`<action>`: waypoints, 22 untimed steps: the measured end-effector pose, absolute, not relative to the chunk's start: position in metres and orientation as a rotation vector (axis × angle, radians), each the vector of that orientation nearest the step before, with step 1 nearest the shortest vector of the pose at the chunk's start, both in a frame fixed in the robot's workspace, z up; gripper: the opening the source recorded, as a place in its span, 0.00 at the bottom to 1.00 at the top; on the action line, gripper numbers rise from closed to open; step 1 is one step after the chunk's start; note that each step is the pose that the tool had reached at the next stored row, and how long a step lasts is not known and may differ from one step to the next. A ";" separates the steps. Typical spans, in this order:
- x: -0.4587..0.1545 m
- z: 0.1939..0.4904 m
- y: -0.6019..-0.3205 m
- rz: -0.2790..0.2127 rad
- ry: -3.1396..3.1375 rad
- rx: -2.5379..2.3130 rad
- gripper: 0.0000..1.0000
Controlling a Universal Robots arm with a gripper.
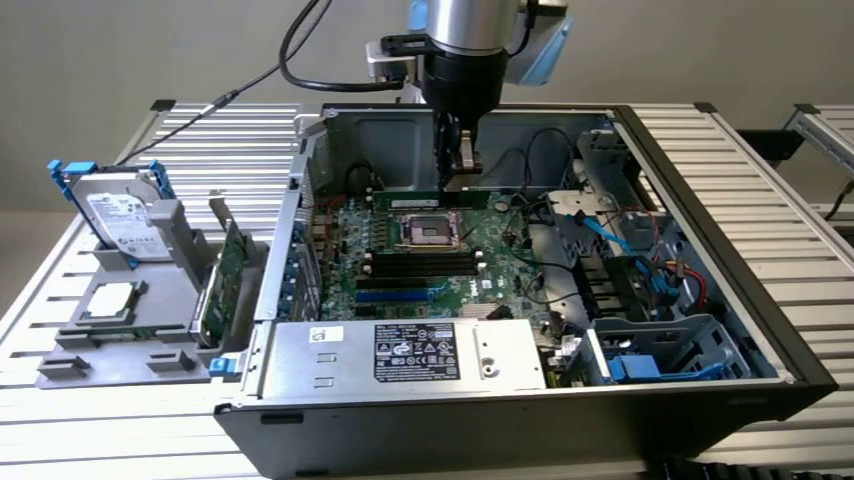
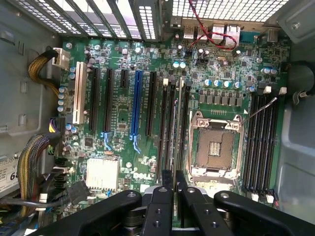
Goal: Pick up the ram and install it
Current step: 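Insert the ram into the slot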
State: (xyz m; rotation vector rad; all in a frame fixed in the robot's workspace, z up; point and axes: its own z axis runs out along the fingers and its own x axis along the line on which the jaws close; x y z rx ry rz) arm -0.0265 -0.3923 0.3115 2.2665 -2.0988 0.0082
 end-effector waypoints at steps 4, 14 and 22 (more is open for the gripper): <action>-0.027 0.311 -0.392 0.009 -2.099 2.266 0.14; -0.028 0.293 -0.392 0.011 -2.098 2.265 0.14; -0.030 0.278 -0.392 0.011 -2.098 2.266 0.14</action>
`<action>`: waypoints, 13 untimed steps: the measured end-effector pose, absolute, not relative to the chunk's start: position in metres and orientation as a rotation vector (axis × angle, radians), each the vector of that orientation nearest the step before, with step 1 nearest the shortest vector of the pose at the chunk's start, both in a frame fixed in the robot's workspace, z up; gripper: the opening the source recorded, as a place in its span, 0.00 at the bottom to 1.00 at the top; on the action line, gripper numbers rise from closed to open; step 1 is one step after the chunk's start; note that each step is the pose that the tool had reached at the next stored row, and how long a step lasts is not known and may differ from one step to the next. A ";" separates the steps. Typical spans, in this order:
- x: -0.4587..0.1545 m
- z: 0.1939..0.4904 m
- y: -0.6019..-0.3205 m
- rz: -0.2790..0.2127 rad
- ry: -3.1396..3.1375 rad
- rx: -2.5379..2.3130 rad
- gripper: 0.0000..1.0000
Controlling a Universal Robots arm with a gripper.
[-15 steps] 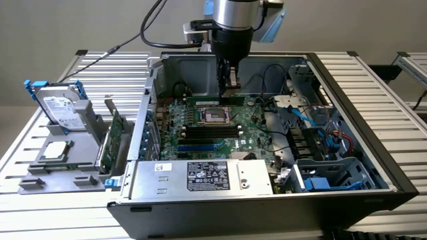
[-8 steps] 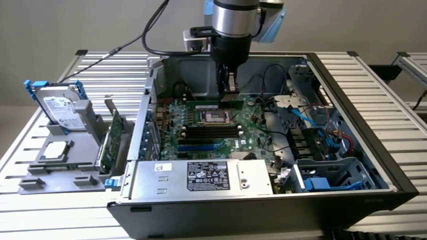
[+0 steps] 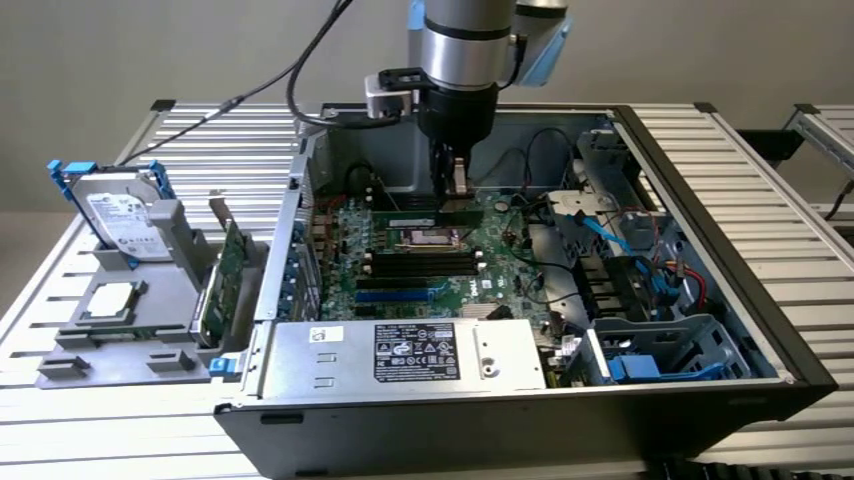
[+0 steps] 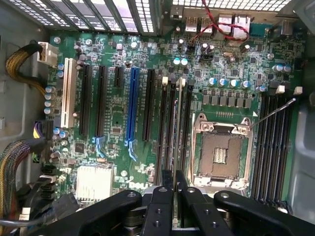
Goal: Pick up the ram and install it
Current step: 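Insert the ram into the slot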
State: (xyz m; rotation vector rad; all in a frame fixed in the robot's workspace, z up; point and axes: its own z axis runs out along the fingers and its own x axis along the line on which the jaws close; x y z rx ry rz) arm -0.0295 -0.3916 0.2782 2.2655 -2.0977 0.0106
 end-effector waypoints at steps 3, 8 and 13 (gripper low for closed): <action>-0.030 0.273 -0.392 0.011 -2.098 2.265 0.14; -0.031 0.264 -0.392 0.014 -2.096 2.264 0.14; -0.031 0.257 -0.392 0.019 -2.094 2.261 0.14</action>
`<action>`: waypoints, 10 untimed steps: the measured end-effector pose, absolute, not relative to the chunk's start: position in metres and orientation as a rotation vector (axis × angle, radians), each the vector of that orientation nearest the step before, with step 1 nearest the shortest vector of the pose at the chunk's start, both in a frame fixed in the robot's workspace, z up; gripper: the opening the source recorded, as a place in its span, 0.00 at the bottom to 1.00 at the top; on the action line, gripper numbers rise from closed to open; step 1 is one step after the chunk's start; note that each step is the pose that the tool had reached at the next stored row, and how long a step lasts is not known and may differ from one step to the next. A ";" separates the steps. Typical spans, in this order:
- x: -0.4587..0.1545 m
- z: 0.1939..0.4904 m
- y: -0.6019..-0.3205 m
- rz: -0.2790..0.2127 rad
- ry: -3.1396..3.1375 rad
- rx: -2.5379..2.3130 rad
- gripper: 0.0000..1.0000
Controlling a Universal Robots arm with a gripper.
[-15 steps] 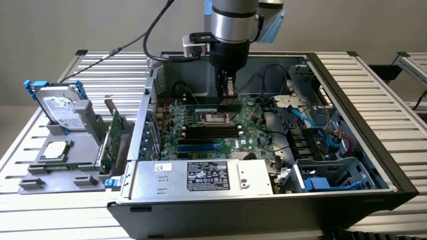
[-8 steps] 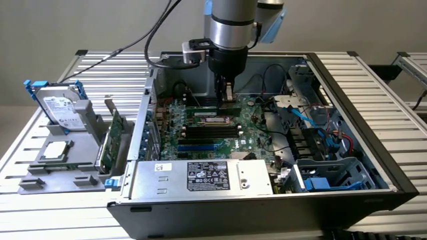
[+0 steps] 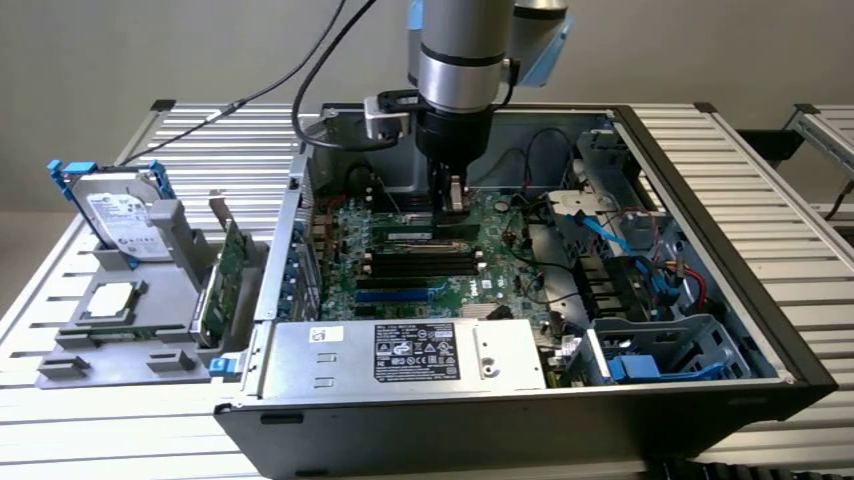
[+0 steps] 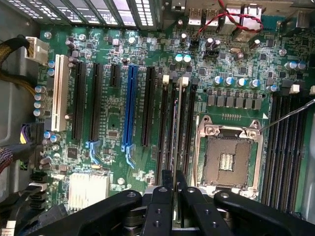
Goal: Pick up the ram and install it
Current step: 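Insert the ram into the slot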
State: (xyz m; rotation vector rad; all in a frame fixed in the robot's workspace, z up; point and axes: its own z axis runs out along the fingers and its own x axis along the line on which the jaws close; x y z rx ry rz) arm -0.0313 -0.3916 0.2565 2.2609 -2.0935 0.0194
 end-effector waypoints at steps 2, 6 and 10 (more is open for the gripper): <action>-0.031 0.254 -0.392 0.023 -2.092 2.259 0.14; -0.032 0.250 -0.392 0.031 -2.088 2.255 0.14; -0.032 0.244 -0.392 0.036 -2.085 2.252 0.14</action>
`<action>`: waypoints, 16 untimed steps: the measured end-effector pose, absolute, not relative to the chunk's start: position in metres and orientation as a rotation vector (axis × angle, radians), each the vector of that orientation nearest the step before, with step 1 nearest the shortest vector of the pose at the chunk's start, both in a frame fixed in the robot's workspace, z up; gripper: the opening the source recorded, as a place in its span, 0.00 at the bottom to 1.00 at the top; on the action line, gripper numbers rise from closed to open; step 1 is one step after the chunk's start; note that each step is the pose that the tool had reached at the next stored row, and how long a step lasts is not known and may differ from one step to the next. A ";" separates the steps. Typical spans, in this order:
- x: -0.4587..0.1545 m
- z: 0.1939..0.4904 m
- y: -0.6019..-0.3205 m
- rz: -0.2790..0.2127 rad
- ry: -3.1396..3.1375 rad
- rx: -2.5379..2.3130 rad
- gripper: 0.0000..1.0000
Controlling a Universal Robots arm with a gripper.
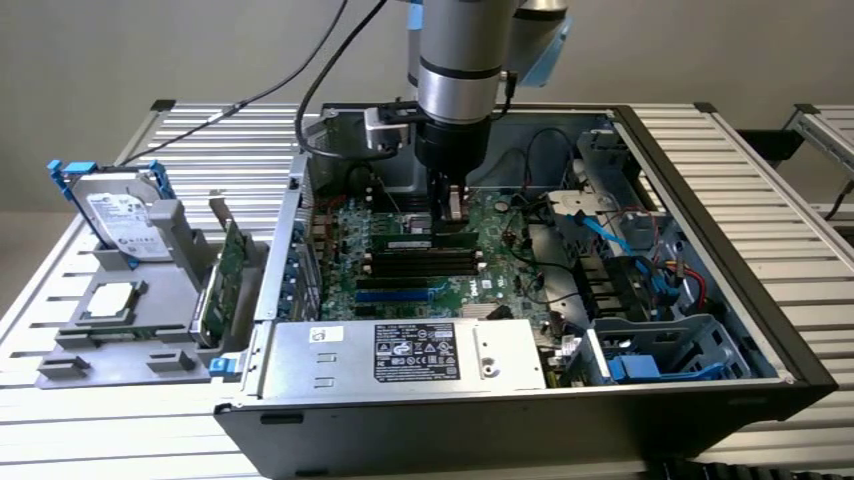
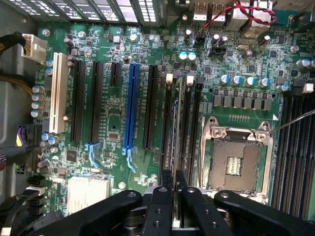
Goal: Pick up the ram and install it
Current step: 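Insert the ram into the slot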
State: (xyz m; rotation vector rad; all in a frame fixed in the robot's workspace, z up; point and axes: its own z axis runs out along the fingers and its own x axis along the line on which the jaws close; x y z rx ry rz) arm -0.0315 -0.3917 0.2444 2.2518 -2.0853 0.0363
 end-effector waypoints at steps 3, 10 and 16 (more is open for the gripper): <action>-0.032 0.240 -0.393 0.037 -2.085 2.251 0.14; -0.032 0.236 -0.395 0.035 -2.084 2.250 0.14; -0.031 0.236 -0.397 0.035 -2.083 2.250 0.14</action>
